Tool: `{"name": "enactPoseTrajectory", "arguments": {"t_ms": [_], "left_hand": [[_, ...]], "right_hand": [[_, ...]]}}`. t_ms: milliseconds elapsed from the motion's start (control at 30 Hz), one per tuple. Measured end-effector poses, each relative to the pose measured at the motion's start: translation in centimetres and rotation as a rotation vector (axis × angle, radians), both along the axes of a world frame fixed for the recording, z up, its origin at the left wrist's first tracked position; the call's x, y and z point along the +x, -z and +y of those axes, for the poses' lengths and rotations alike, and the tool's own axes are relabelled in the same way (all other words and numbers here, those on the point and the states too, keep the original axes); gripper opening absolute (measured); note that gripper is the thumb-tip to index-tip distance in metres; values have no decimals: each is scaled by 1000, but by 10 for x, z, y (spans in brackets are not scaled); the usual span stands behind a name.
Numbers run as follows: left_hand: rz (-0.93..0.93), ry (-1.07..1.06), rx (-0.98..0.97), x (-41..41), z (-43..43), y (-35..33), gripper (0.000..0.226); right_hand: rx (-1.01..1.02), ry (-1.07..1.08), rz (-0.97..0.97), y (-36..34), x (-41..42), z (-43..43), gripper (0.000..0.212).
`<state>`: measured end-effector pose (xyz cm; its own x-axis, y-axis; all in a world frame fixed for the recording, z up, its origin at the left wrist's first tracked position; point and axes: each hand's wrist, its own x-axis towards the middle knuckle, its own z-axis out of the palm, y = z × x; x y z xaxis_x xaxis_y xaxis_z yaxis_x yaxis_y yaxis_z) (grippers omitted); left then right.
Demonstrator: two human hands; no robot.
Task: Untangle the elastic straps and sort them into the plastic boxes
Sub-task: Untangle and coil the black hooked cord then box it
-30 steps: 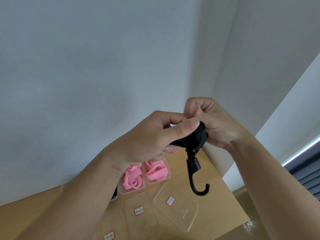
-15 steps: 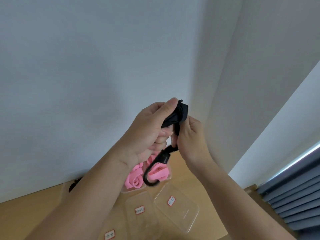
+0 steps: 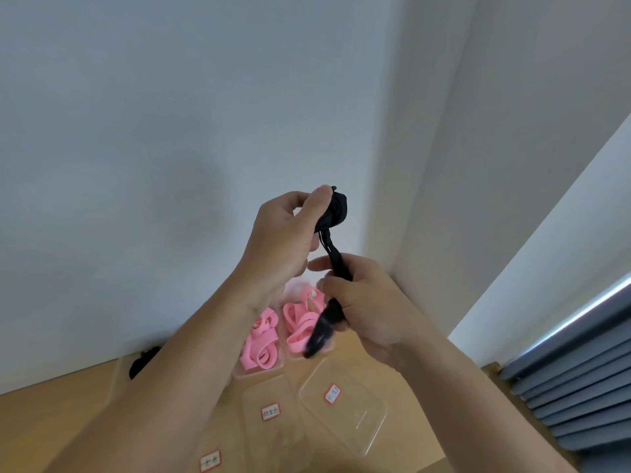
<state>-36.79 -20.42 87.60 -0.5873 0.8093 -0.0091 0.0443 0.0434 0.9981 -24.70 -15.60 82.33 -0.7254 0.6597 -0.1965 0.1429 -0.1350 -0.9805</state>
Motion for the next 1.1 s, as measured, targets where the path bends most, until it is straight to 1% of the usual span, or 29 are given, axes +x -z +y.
{"name": "enactPoseTrajectory", "arguments": {"t_ms": [100,167,233,300,400,433,500,567,733,800,900,967,1000,1067,1100], "left_hand": [[-65,22,12,-4,0,-1,51],[-87,26,26,-6,0,-1,48],[-99,22,46,-9,1,-1,42],[-97,20,56,-12,0,-1,39],[-100,-4,79,-13,1,-2,41],[-103,-21,90,-14,1,-2,41],[-116,-61,113,-18,3,-5,40],[-144,-103,127,-25,4,-8,40],[-251,-145,148,-38,7,-11,35],[-283,-144,151,-41,10,-10,37],[-302,-147,130,-43,13,-7,32],[-284,-150,106,-43,15,1,31],[-259,-149,93,-42,16,6,31],[-174,-147,56,-39,17,17,32],[-96,-150,29,-38,16,23,33]], "right_hand": [[-10,88,-28,3,3,5,35],[-117,120,31,3,3,6,35],[-229,111,80,2,4,6,27],[-203,38,57,0,4,3,16],[-117,-54,15,-3,5,-3,32],[-115,-43,0,-4,4,-5,36],[-82,-5,-52,-7,3,-12,36],[31,15,-120,-9,4,-20,34],[406,-25,-179,-11,16,-39,46],[488,-2,-190,-7,18,-45,48],[534,2,-225,3,20,-54,48],[596,-5,-286,7,24,-58,48],[664,-9,-346,7,26,-60,46],[872,-30,-513,4,32,-62,46],[985,-38,-571,1,36,-60,45]]}}
